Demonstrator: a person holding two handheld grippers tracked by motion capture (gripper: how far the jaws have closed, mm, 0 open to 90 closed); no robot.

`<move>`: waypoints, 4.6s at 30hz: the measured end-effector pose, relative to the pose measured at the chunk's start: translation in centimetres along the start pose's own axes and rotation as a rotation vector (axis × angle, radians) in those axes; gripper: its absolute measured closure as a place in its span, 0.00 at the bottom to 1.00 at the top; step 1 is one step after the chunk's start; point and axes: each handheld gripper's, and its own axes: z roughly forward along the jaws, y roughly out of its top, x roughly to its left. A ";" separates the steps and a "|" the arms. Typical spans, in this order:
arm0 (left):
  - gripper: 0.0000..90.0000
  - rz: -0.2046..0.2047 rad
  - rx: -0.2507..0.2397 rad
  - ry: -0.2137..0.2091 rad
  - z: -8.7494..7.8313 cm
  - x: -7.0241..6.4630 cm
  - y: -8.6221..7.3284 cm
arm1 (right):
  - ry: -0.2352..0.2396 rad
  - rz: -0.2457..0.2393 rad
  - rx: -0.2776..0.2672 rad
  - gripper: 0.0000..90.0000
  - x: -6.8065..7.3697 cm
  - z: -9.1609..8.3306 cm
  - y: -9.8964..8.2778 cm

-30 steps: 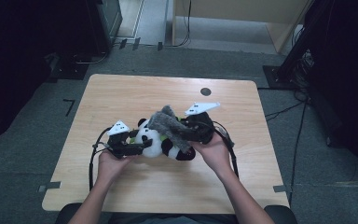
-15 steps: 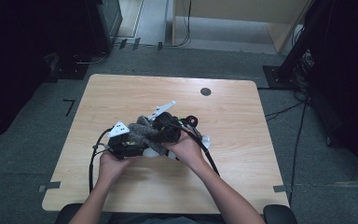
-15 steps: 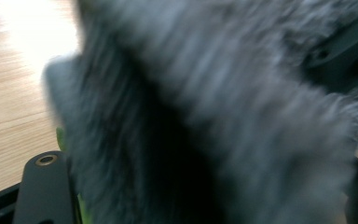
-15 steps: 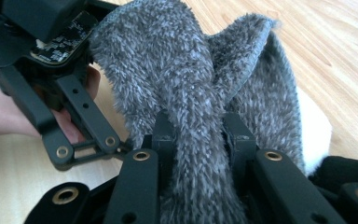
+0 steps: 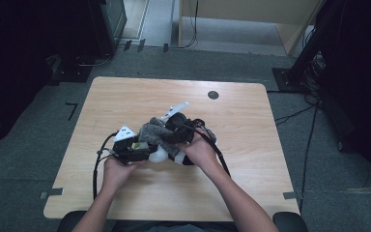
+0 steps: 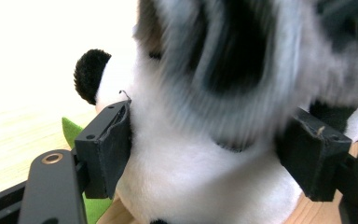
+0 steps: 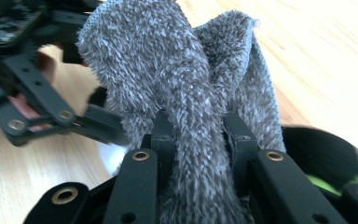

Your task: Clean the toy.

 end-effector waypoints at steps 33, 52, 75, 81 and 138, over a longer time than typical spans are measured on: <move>0.26 0.053 -0.037 0.009 -0.3 -0.6 0.1 | 0.088 -0.003 -0.049 0.80 2.0 1.3 0.7; 0.37 0.034 0.021 0.003 -0.1 -0.3 0.5 | -0.060 0.081 -0.061 0.81 -3.2 -2.7 -2.9; 0.44 0.012 0.031 -0.013 -0.3 -0.2 0.8 | 0.145 -0.003 -0.125 0.81 3.7 -3.7 -3.7; 0.44 0.028 0.036 -0.008 -0.3 -0.2 0.8 | 0.173 -0.006 -0.096 0.82 4.6 -1.9 -5.6; 0.47 0.014 0.035 0.016 0.0 -0.2 0.9 | -0.013 0.043 -0.114 0.82 1.6 -4.3 -13.9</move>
